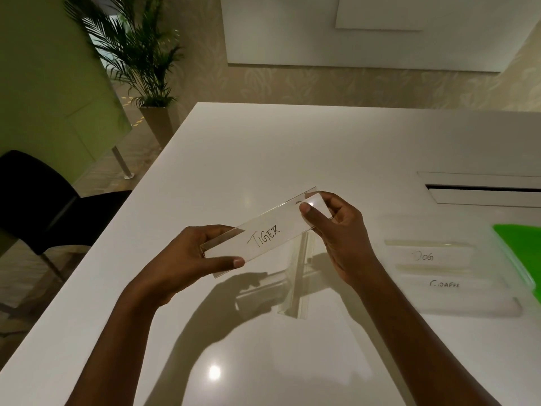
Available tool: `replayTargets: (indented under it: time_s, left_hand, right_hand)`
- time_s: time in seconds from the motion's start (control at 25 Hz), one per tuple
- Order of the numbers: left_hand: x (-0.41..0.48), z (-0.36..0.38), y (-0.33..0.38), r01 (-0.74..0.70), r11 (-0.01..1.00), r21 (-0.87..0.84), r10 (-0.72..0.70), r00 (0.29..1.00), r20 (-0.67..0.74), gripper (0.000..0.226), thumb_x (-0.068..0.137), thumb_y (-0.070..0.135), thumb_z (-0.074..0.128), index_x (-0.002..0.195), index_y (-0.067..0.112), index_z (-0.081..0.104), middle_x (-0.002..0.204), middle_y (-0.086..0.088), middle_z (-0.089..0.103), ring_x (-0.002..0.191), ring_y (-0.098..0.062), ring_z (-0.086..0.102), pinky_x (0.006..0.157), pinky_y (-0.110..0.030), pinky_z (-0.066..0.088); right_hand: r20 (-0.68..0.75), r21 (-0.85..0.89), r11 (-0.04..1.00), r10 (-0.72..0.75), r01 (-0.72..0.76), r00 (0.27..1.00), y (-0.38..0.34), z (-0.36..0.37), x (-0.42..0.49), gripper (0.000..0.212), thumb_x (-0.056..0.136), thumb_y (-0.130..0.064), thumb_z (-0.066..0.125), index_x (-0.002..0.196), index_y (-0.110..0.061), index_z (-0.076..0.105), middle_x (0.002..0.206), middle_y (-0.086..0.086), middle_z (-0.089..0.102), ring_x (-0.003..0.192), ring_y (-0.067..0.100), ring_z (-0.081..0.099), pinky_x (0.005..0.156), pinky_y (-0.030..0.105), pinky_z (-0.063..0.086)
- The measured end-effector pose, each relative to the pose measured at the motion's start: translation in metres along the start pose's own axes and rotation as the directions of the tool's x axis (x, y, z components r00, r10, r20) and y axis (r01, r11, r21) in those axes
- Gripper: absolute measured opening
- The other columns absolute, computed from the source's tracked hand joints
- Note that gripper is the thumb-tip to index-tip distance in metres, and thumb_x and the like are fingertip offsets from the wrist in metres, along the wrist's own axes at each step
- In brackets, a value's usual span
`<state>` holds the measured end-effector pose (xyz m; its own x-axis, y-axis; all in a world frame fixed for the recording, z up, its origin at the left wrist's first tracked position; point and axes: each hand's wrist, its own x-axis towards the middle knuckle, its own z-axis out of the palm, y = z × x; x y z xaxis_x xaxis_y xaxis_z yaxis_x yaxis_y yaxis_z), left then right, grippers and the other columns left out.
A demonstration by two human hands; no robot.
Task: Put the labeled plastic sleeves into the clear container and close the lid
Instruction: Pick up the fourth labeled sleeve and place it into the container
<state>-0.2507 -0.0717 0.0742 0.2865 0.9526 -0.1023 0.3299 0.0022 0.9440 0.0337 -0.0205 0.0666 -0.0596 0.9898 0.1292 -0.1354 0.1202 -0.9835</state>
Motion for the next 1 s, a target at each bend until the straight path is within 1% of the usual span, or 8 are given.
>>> replayTargets:
  time_s: [0.08,0.2,0.28,0.44,0.6,0.8,0.88,1.0]
  left_hand:
    - [0.001,0.005,0.007,-0.016,1.0,0.002,0.016,1.0,-0.008,0.05,0.075,0.042,0.088,0.122,0.039,0.075,0.118,0.01,0.079,0.109,-0.014,0.075,0.082,-0.027,0.057]
    - [0.004,0.014,0.017,-0.045,0.999,0.004,0.045,0.999,-0.011,0.051,0.073,0.041,0.089,0.122,0.038,0.076,0.119,0.01,0.079,0.111,-0.014,0.075,0.09,-0.034,0.06]
    - [0.006,0.021,0.024,-0.061,0.998,-0.001,0.061,0.998,-0.006,0.05,0.073,0.04,0.09,0.121,0.036,0.077,0.118,0.008,0.08,0.111,-0.014,0.075,0.092,-0.037,0.061]
    - [0.015,0.039,0.04,-0.094,0.995,-0.036,0.095,0.995,0.024,0.048,0.072,0.037,0.091,0.119,0.033,0.079,0.116,0.004,0.081,0.109,-0.017,0.076,0.086,-0.027,0.063]
    - [0.028,0.062,0.056,-0.113,0.992,-0.046,0.116,0.992,0.052,0.048,0.072,0.036,0.091,0.119,0.031,0.079,0.115,0.003,0.081,0.108,-0.017,0.077,0.084,-0.022,0.06]
    - [0.051,0.095,0.078,-0.128,0.992,-0.016,0.129,0.988,0.084,0.051,0.07,0.038,0.092,0.118,0.029,0.08,0.113,0.004,0.082,0.107,-0.017,0.077,0.084,-0.025,0.062]
    - [0.062,0.109,0.087,-0.142,0.99,0.014,0.141,0.986,0.086,0.05,0.07,0.04,0.092,0.117,0.029,0.08,0.111,0.005,0.082,0.105,-0.016,0.078,0.083,-0.026,0.063]
    - [0.083,0.133,0.105,-0.178,0.983,0.05,0.171,0.979,0.114,0.045,0.073,0.039,0.091,0.115,0.03,0.08,0.108,0.007,0.083,0.101,-0.013,0.079,0.078,-0.019,0.061]
  right_hand:
    - [0.018,-0.037,0.999,-0.014,0.015,1.0,-0.008,-0.012,-0.005,0.036,0.082,-0.036,0.082,0.111,-0.017,0.073,0.108,0.007,0.078,0.103,0.03,0.075,0.102,0.054,0.055]
    - [0.072,-0.115,0.992,-0.051,0.059,0.996,-0.021,-0.036,-0.013,0.038,0.083,-0.041,0.081,0.112,-0.019,0.071,0.111,0.002,0.078,0.105,0.02,0.074,0.094,0.04,0.059]
    - [0.113,-0.147,0.986,-0.062,0.078,0.992,-0.028,-0.052,-0.017,0.037,0.083,-0.042,0.08,0.112,-0.02,0.07,0.112,0.001,0.078,0.104,0.019,0.074,0.091,0.034,0.059]
    - [0.157,-0.142,0.985,-0.075,0.098,0.985,-0.039,-0.085,-0.024,0.027,0.082,-0.038,0.081,0.104,-0.026,0.071,0.104,-0.002,0.078,0.096,0.015,0.075,0.079,0.025,0.058]
    - [0.16,-0.173,0.976,-0.102,0.129,0.982,-0.046,-0.122,-0.03,0.028,0.082,-0.037,0.082,0.102,-0.021,0.072,0.094,-0.005,0.076,0.084,0.008,0.073,0.072,0.019,0.056]
    - [0.139,-0.267,0.951,-0.124,0.158,0.983,-0.053,-0.171,-0.035,0.035,0.079,-0.044,0.084,0.105,-0.023,0.072,0.099,-0.003,0.077,0.089,0.011,0.075,0.073,0.019,0.058]
    - [0.151,-0.336,0.926,-0.126,0.171,0.981,-0.057,-0.194,-0.036,0.035,0.078,-0.046,0.085,0.104,-0.026,0.072,0.103,-0.003,0.077,0.094,0.015,0.076,0.078,0.023,0.06]
    - [0.199,-0.478,0.857,-0.108,0.193,0.974,-0.064,-0.232,-0.035,0.041,0.074,-0.054,0.084,0.106,-0.031,0.073,0.109,-0.012,0.076,0.103,0.007,0.073,0.086,0.014,0.055]
